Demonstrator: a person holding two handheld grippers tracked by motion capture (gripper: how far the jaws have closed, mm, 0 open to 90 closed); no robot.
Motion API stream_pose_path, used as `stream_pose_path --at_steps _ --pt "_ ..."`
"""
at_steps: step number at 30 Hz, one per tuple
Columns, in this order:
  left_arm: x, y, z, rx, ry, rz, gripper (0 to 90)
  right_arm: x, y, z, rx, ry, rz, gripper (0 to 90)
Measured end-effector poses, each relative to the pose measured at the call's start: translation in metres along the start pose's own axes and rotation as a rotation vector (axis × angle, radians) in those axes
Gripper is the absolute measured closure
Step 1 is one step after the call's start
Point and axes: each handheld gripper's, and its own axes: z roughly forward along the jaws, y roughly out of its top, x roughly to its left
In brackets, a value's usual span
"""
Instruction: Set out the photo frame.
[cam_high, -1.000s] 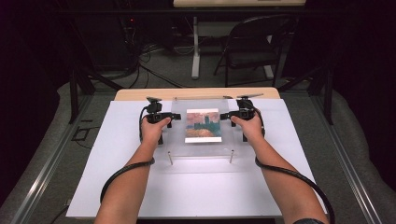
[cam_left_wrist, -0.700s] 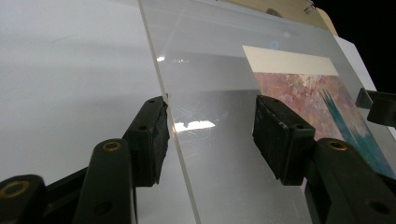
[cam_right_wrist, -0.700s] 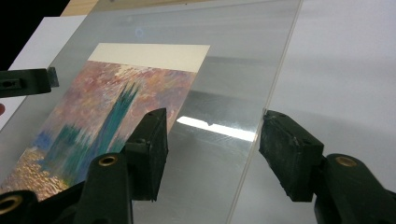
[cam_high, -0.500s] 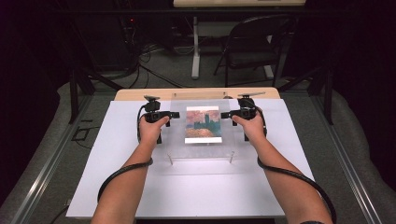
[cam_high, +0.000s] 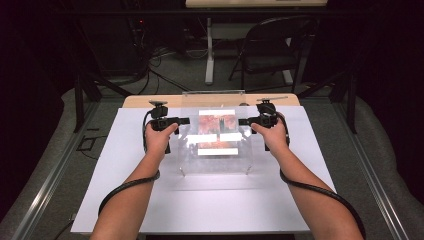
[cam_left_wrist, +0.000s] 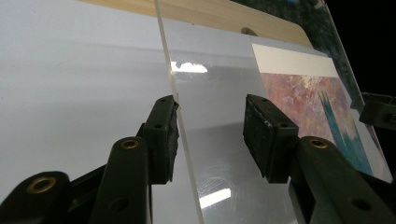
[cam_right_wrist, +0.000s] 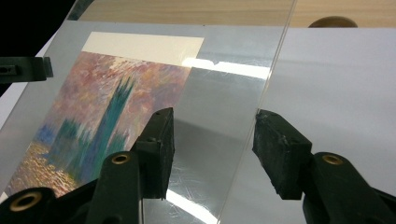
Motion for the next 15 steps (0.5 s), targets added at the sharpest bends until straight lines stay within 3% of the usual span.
stream_pose_path --at_steps 15 --pt "-0.019 -0.002 -0.025 -0.031 0.012 0.062 58.2 0.017 0.000 -0.026 -0.035 -0.022 -0.046 53.6"
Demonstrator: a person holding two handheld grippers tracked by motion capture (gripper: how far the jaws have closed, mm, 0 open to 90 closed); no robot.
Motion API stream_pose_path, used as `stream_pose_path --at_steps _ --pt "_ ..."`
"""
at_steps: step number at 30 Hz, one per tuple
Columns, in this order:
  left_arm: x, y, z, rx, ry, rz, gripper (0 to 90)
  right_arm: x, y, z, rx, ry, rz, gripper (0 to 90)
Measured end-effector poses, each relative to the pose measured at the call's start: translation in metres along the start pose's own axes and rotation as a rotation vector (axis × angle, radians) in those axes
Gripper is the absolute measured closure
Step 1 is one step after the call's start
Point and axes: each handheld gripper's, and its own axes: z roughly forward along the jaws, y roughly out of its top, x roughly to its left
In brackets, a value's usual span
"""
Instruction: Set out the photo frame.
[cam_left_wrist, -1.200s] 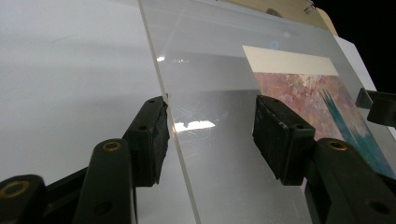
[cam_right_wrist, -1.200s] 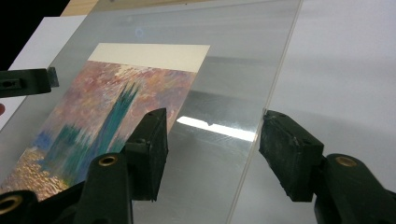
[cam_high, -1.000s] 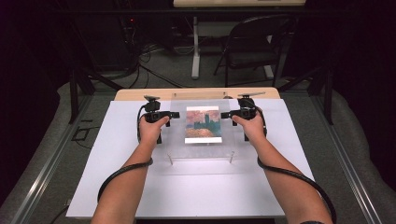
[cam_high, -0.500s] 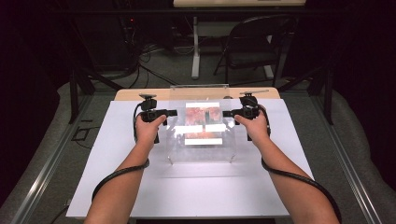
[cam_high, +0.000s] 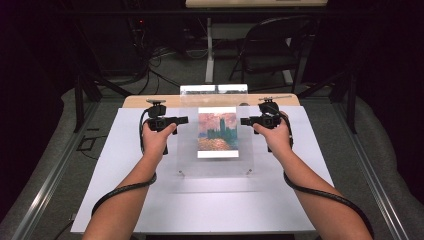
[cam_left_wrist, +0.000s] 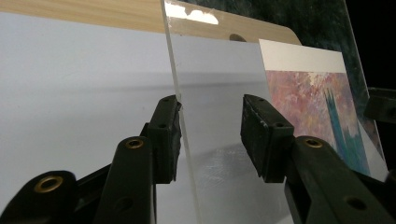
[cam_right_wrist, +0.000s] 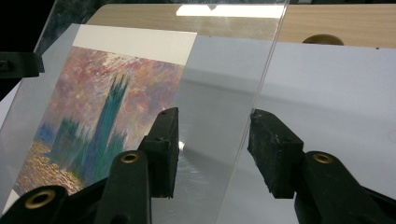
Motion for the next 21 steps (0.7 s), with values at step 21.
stream_pose_path --at_steps 21 --pt "-0.021 -0.012 -0.042 -0.059 -0.018 0.105 64.0 0.029 -0.003 -0.042 -0.036 -0.045 -0.090 60.8"
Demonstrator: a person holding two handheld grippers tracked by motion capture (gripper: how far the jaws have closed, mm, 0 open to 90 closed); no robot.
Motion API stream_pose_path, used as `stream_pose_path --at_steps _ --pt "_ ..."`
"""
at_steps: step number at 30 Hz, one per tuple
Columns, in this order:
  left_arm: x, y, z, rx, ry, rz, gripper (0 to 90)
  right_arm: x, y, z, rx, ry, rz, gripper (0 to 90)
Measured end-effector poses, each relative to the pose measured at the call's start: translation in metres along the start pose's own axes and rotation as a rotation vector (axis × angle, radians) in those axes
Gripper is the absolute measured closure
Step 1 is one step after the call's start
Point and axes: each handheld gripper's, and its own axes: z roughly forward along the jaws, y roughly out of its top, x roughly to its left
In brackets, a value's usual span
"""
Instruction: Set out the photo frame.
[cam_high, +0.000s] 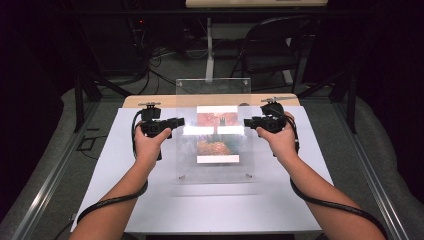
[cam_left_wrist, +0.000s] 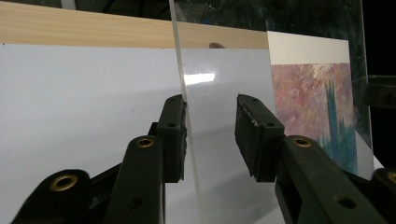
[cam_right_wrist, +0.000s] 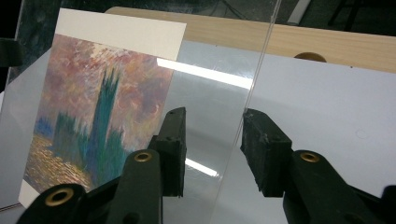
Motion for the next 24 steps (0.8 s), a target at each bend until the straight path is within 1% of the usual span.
stream_pose_path --at_steps 3,6,10,15,16,17,18,20,22,24 --pt "-0.005 -0.002 -0.006 -0.009 0.002 0.009 64.8 0.004 -0.002 -0.006 -0.011 -0.005 -0.015 61.6" --pt "-0.008 -0.004 -0.012 -0.019 -0.006 0.020 65.8 0.008 -0.004 -0.013 -0.023 -0.011 -0.035 63.1" --pt "-0.012 -0.008 -0.022 -0.030 -0.021 0.039 67.4 0.011 -0.008 -0.024 -0.042 -0.001 -0.026 66.5" --pt "-0.017 -0.012 -0.031 -0.042 -0.022 0.053 68.7 0.016 -0.012 -0.034 -0.061 -0.001 -0.022 69.3" --pt "-0.017 -0.012 -0.031 -0.042 -0.022 0.053 69.0 0.017 -0.013 -0.036 -0.062 -0.001 -0.024 69.8" --pt "-0.020 -0.015 -0.036 -0.046 -0.022 0.057 69.4 0.018 -0.014 -0.040 -0.063 0.000 -0.027 70.6" --pt "-0.020 -0.015 -0.036 -0.049 -0.024 0.057 69.6 0.019 -0.015 -0.041 -0.068 0.002 -0.028 71.0" --pt "-0.022 -0.017 -0.040 -0.056 -0.029 0.052 70.1 0.020 -0.016 -0.044 -0.070 0.006 -0.030 71.7" --pt "-0.024 -0.019 -0.043 -0.060 -0.029 0.059 70.4 0.022 -0.018 -0.048 -0.072 0.007 -0.032 72.4" --pt "-0.026 -0.022 -0.046 -0.065 -0.031 0.063 70.7 0.024 -0.020 -0.052 -0.073 0.003 -0.048 72.8"
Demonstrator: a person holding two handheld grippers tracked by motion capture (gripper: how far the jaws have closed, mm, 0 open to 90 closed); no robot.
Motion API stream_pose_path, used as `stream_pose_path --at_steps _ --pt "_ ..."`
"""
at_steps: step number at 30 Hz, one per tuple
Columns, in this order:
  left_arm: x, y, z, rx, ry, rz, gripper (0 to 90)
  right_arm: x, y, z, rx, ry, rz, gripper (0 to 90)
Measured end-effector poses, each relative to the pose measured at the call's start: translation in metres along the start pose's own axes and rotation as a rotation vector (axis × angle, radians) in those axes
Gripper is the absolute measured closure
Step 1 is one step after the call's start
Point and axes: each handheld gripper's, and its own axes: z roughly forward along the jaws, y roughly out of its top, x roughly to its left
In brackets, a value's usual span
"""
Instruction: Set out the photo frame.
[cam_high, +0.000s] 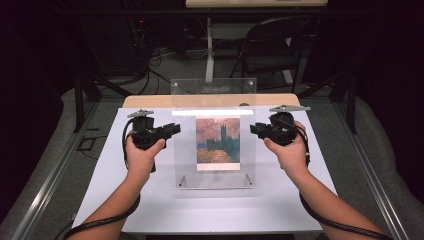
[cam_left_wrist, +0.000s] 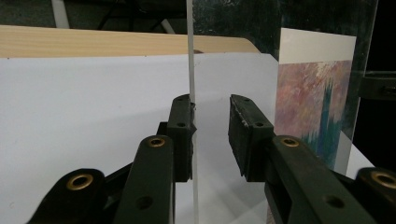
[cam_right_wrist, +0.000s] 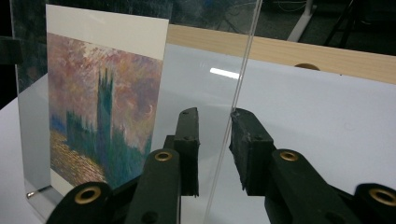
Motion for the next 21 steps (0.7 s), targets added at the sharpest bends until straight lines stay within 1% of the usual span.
stream_pose_path --at_steps 4,9,14,17,19,21 --pt "-0.004 -0.004 -0.006 -0.007 -0.003 0.016 71.1 0.004 -0.002 -0.007 -0.006 -0.004 -0.023 73.9" --pt "-0.009 -0.008 -0.014 -0.010 -0.009 0.037 71.8 0.009 -0.008 -0.016 -0.021 -0.001 -0.034 75.6" --pt "-0.014 -0.013 -0.022 -0.009 -0.015 0.062 72.1 0.015 -0.013 -0.025 -0.024 -0.004 -0.050 76.4" --pt "-0.016 -0.016 -0.027 -0.010 -0.025 0.074 72.1 0.016 -0.015 -0.030 -0.025 0.009 -0.052 77.0" --pt "-0.018 -0.018 -0.030 -0.013 -0.027 0.082 72.1 0.017 -0.018 -0.033 -0.035 0.019 -0.046 77.2" --pt "-0.020 -0.021 -0.033 -0.018 -0.029 0.092 72.0 0.018 -0.020 -0.036 -0.038 0.019 -0.054 77.2"
